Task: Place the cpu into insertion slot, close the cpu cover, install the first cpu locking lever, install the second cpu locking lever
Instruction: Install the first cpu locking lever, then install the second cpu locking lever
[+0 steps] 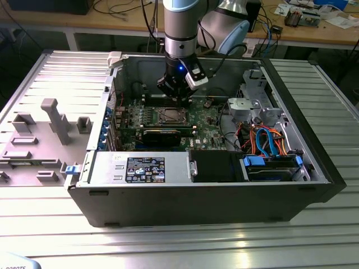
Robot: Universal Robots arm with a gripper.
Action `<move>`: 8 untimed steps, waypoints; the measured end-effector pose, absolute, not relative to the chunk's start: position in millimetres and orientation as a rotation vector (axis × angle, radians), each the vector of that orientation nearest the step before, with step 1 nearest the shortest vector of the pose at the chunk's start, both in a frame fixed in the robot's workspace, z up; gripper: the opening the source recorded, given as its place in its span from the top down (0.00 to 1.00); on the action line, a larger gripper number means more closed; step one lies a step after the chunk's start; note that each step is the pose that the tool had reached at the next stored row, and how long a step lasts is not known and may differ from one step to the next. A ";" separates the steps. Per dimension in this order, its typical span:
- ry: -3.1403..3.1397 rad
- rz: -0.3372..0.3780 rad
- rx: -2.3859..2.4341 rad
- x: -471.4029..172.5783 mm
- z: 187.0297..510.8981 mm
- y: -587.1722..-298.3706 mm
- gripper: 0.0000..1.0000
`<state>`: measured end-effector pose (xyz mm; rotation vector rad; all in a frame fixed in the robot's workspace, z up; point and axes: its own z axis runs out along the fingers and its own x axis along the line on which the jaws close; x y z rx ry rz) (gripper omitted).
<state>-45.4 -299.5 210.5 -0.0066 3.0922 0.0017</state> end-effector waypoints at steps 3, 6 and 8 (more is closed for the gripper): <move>3.092 0.002 -0.007 -45.4 210.5 -299.8 0.89; 3.092 0.002 -0.007 -45.4 210.5 -299.9 0.89; 3.092 0.002 -0.007 -45.4 210.5 -301.0 0.89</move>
